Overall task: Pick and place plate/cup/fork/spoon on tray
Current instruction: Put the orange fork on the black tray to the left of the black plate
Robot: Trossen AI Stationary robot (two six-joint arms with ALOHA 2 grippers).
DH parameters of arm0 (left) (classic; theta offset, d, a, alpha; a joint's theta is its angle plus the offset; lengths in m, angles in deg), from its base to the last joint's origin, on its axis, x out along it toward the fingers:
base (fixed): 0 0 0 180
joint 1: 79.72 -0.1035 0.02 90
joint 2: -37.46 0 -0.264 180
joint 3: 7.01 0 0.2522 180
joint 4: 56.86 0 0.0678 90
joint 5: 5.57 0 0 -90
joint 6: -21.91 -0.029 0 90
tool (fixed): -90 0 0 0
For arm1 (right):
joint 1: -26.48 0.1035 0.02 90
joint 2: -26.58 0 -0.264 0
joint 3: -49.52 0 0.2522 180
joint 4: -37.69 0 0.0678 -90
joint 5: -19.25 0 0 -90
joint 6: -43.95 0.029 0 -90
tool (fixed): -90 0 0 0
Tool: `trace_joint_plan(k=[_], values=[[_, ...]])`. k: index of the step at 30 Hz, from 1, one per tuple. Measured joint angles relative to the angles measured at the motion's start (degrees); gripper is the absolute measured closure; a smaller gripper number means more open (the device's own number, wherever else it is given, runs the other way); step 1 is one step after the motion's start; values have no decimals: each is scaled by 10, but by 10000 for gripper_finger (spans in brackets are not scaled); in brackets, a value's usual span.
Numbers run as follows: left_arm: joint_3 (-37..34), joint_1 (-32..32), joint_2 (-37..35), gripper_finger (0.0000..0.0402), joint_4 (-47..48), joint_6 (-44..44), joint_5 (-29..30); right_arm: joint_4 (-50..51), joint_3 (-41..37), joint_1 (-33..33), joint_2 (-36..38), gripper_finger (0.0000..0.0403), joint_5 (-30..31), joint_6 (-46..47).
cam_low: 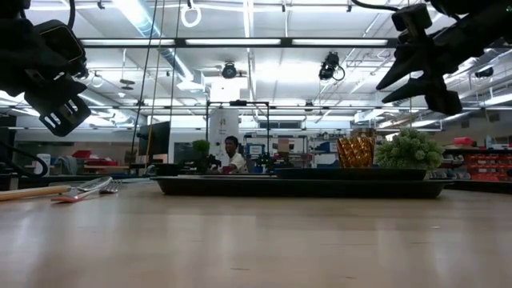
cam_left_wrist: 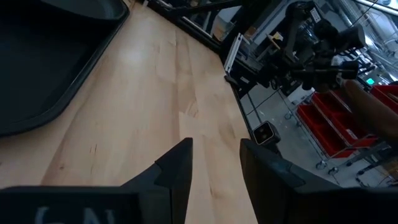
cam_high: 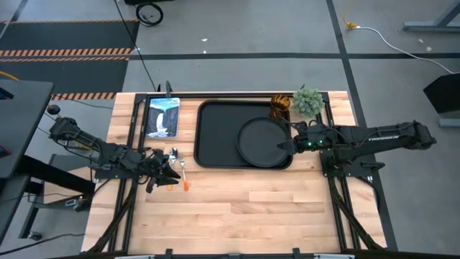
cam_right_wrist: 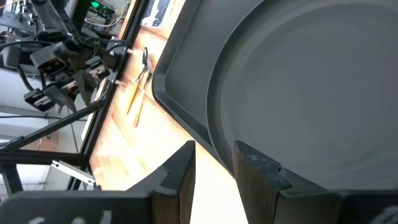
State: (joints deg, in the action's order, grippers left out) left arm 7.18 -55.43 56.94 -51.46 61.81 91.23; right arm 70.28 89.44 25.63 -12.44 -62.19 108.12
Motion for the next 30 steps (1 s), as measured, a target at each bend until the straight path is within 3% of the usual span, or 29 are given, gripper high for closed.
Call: trace_joint_plan(k=[20, 26, 28, 30], values=[[0, 0, 0, 260, -26, 0, -5, -6, 0, 13, 0, 288, 8, 4], [0, 15, 0, 260, -132, -103, -157, -126, 0, 19, -14, 288, 12, -51], [0, 25, 0, 260, -128, -92, -153, -173, 0, 32, -29, 288, 21, -88], [0, 33, 1, 260, -102, -45, -107, -211, 0, 49, -49, 288, 33, -127]])
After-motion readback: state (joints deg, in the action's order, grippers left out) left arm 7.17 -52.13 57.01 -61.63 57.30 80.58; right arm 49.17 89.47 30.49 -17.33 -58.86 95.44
